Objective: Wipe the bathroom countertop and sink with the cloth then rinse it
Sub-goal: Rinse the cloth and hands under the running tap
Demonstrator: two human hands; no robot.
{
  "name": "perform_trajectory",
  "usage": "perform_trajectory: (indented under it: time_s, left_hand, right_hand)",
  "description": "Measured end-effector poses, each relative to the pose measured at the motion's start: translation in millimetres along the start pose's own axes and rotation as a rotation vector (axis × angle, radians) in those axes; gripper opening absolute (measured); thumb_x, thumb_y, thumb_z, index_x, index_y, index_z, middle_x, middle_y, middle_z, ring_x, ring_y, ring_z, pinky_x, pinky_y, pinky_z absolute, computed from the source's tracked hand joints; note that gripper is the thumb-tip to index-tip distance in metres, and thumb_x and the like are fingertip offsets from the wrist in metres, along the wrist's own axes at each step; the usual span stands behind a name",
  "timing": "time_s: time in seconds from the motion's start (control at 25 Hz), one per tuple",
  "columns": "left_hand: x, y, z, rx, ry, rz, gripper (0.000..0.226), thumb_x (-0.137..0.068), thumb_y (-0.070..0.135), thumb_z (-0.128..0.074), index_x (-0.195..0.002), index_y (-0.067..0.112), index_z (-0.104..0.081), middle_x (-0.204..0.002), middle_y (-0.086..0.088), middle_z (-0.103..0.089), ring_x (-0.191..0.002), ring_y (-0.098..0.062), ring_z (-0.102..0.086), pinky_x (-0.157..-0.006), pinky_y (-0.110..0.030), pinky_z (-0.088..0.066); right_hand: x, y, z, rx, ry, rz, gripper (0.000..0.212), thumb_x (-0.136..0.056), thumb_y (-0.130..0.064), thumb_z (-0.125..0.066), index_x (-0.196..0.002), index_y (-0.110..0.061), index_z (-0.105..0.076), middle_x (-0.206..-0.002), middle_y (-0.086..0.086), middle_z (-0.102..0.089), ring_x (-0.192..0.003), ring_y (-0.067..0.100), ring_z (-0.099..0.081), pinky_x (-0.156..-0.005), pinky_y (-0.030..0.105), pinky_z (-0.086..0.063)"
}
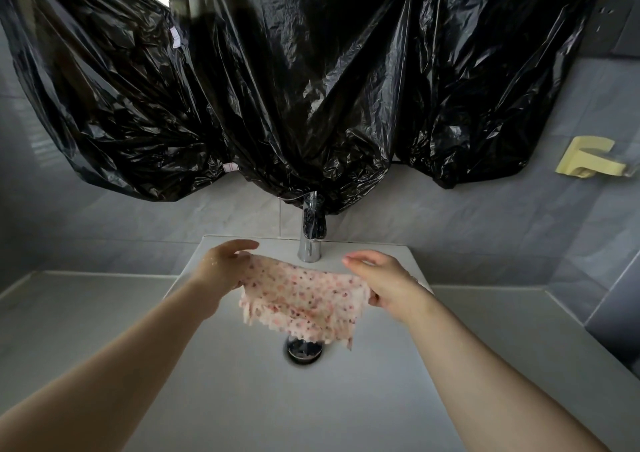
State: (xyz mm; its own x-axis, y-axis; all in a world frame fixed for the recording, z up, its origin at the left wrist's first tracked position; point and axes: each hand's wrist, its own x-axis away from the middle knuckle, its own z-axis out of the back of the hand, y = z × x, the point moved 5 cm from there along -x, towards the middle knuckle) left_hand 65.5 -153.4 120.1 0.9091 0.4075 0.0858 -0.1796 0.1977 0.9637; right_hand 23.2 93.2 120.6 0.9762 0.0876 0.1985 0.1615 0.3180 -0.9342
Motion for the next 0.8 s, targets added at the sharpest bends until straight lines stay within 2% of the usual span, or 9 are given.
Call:
perform_trajectory:
  time_s: [0.12, 0.24, 0.32, 0.44, 0.52, 0.64, 0.68, 0.72, 0.8]
  left_hand:
    - [-1, 3, 3, -0.085, -0.049, -0.085, 0.03, -0.083, -0.006, -0.057, -0.103, 0.015, -0.062, -0.09, -0.003, -0.056, -0.082, -0.02, -0.055, -0.073, -0.024, -0.044]
    - [1, 13, 15, -0.682, 0.125, -0.31, 0.011, -0.083, 0.014, -0.064, -0.09, 0.021, -0.064, -0.081, 0.0, -0.058, -0.079, -0.021, -0.056, -0.064, -0.026, -0.039]
    - [1, 13, 15, -0.805, 0.165, -0.376, 0.005, -0.083, 0.026, -0.066, -0.084, 0.021, -0.064, -0.089, -0.002, -0.053, -0.085, -0.022, -0.05, -0.069, -0.028, -0.039]
    - [-8, 3, 7, -0.487, 0.047, -0.24, 0.014, -0.085, 0.021, -0.063, -0.073, 0.017, -0.057, -0.1, -0.009, -0.051, -0.091, -0.023, -0.048, -0.076, -0.027, -0.042]
    - [-7, -8, -6, -0.163, -0.02, -0.027, 0.013, -0.089, 0.018, -0.054, -0.078, 0.013, -0.054, -0.094, -0.014, -0.059, -0.087, -0.03, -0.058, -0.08, -0.038, -0.052]
    - [8, -17, -38, -0.027, -0.017, 0.144, 0.014, -0.092, 0.02, -0.051, -0.086, 0.008, -0.053, -0.088, -0.013, -0.061, -0.076, -0.028, -0.06, -0.077, -0.046, -0.055]
    - [16, -15, -54, 0.076, -0.083, 0.182, 0.016, -0.092, 0.02, -0.051, -0.09, 0.006, -0.055, -0.085, -0.013, -0.062, -0.074, -0.027, -0.061, -0.076, -0.045, -0.055]
    - [24, -13, -71, 0.194, -0.182, 0.231, 0.021, -0.094, 0.023, -0.05, -0.094, 0.003, -0.058, -0.083, -0.013, -0.065, -0.074, -0.027, -0.063, -0.076, -0.043, -0.055]
    - [32, -9, -93, 0.375, -0.315, 0.293, 0.035, -0.096, 0.032, -0.046, -0.1, 0.001, -0.062, -0.085, -0.018, -0.069, -0.08, -0.032, -0.067, -0.079, -0.043, -0.054]
  right_hand:
    - [4, -1, -10, 0.17, -0.215, 0.039, 0.021, -0.079, -0.02, -0.075, -0.098, -0.021, -0.069, -0.078, -0.004, -0.058, -0.063, 0.008, -0.047, -0.059, 0.017, -0.04]
    - [0, -3, -2, 0.292, -0.086, 0.113, 0.022, -0.083, -0.016, -0.07, -0.103, -0.006, -0.066, -0.084, -0.004, -0.057, -0.073, 0.007, -0.049, -0.055, 0.013, -0.036]
    - [-1, -5, 1, 0.194, -0.017, 0.152, 0.018, -0.086, -0.017, -0.066, -0.1, -0.005, -0.063, -0.09, -0.003, -0.057, -0.074, 0.006, -0.049, -0.051, 0.008, -0.036]
    - [-4, -3, 4, 0.039, 0.032, 0.121, 0.016, -0.088, -0.019, -0.063, -0.101, -0.011, -0.059, -0.091, -0.002, -0.057, -0.075, 0.01, -0.05, -0.057, 0.015, -0.038]
    - [-5, 0, 3, 0.044, 0.095, 0.134, 0.016, -0.087, -0.019, -0.063, -0.098, -0.014, -0.053, -0.091, 0.0, -0.057, -0.063, 0.013, -0.051, -0.053, 0.021, -0.038]
    - [0, 1, -6, 0.149, 0.234, 0.167, 0.024, -0.084, -0.02, -0.065, -0.1, -0.02, -0.047, -0.092, 0.0, -0.055, -0.064, 0.012, -0.053, -0.044, 0.016, -0.039]
    - [2, 0, -15, 0.126, 0.192, 0.187, 0.027, -0.082, -0.022, -0.067, -0.101, -0.022, -0.047, -0.093, -0.001, -0.057, -0.068, 0.012, -0.056, -0.049, 0.016, -0.044]
    - [3, 0, -27, 0.095, 0.091, 0.202, 0.031, -0.081, -0.029, -0.068, -0.105, -0.024, -0.048, -0.097, -0.002, -0.06, -0.077, 0.012, -0.06, -0.062, 0.018, -0.05]
    - [5, 1, -46, 0.03, -0.119, 0.214, 0.035, -0.089, -0.038, -0.058, -0.118, -0.026, -0.045, -0.109, -0.002, -0.062, -0.098, 0.017, -0.062, -0.089, 0.032, -0.05]
